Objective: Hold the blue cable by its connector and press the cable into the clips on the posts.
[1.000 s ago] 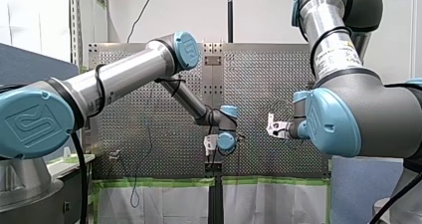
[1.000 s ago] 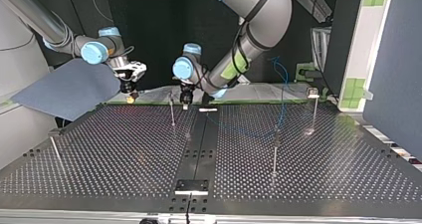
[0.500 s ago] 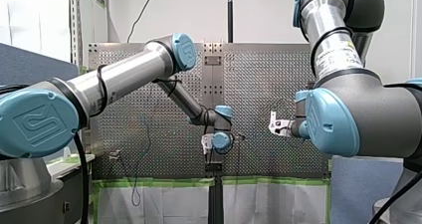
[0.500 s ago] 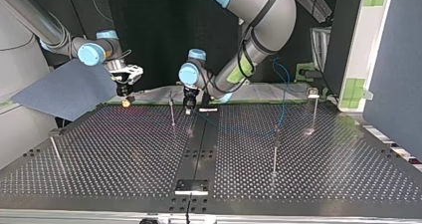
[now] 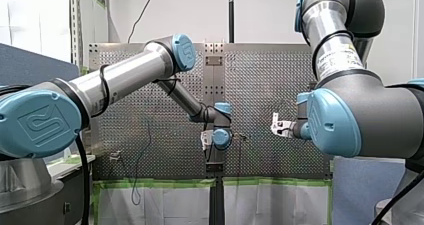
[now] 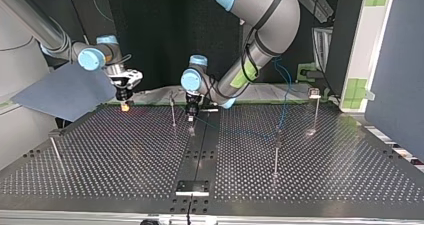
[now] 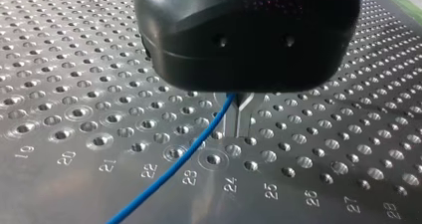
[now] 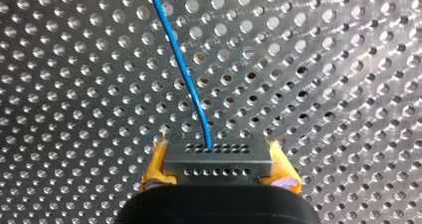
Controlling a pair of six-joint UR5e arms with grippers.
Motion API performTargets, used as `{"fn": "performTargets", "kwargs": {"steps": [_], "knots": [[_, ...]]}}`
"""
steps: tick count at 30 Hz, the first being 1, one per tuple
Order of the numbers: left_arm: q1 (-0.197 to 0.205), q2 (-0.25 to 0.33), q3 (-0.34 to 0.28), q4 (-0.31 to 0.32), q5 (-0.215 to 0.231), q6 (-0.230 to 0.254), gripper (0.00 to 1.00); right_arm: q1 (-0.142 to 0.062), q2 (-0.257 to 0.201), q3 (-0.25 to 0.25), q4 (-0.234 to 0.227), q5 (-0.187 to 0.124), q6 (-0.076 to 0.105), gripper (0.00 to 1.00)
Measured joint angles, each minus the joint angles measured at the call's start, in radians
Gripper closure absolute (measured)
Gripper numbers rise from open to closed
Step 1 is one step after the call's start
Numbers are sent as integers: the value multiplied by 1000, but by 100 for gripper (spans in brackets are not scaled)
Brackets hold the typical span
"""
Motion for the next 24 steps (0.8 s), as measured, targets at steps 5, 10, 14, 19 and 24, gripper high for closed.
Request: {"fn": "performTargets", "kwargs": {"steps": [5,10,14,19,24], "knots": [[-1,0,1,-14,-2,9,100,-6,4,-12,-1,-3,5,100],[-1,0,1,-28,-6,19,100,-11,22,-25,2,-20,12,100],[-1,0,1,-35,-8,25,100,-13,31,-32,4,-28,17,100],[-1,0,1,-49,-8,35,82,-16,34,-35,6,-39,20,100],[-6,0,1,-60,-16,61,39,-16,34,-35,12,-44,21,100]]}}
